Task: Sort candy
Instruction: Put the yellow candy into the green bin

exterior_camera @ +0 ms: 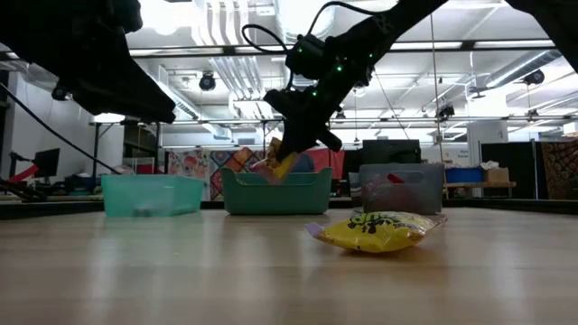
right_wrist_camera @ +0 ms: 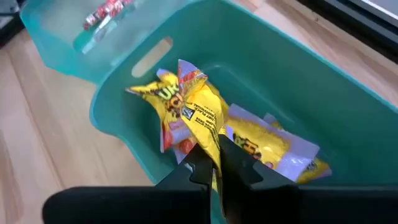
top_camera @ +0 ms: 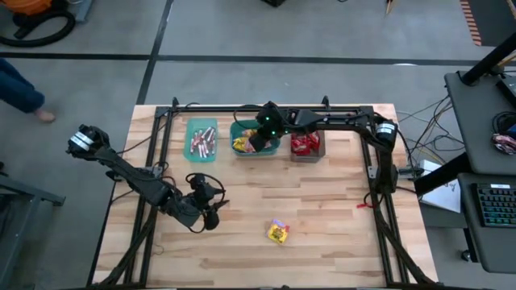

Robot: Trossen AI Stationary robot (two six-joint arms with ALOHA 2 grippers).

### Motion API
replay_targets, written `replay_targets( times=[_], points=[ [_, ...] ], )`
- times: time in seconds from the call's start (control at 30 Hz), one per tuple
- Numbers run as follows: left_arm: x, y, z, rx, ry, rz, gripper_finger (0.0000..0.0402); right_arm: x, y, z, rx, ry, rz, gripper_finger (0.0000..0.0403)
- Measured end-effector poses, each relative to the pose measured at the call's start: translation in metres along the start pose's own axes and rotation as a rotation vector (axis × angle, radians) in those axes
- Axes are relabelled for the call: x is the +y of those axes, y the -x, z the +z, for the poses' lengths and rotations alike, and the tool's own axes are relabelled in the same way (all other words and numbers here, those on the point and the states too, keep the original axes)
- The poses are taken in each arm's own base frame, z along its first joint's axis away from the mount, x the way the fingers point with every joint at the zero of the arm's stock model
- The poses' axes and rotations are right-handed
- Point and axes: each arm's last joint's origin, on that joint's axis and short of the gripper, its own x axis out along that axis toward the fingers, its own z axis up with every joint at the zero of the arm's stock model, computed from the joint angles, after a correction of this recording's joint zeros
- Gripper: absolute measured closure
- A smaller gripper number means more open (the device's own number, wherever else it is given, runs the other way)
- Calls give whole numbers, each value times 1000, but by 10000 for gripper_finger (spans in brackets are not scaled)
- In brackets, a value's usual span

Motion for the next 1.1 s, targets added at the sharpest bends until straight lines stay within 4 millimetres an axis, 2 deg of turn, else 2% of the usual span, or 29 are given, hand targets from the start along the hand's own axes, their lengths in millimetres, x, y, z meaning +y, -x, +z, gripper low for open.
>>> replay_targets(
  times=[0.27, 0.63, 0.87, 0.97, 1.1],
  points=[
    [-1, -4, -4, 8, 19, 16, 240, 1, -1, 0, 2, -10, 11, 380],
    [-2, -6, -6, 15, 33, 21, 240, -9, 0, 3, -15, -24, -44, 269],
    [-2, -6, -6, 15, 35, 21, 240, -11, 13, 9, -39, -23, -58, 238],
    [-3, -6, -6, 11, 46, 17, 240, -2, 26, 9, -18, 4, -5, 237],
    [-6, -6, -3, -13, 89, -11, 240, 28, 49, -2, 37, 91, 69, 241]
  ],
)
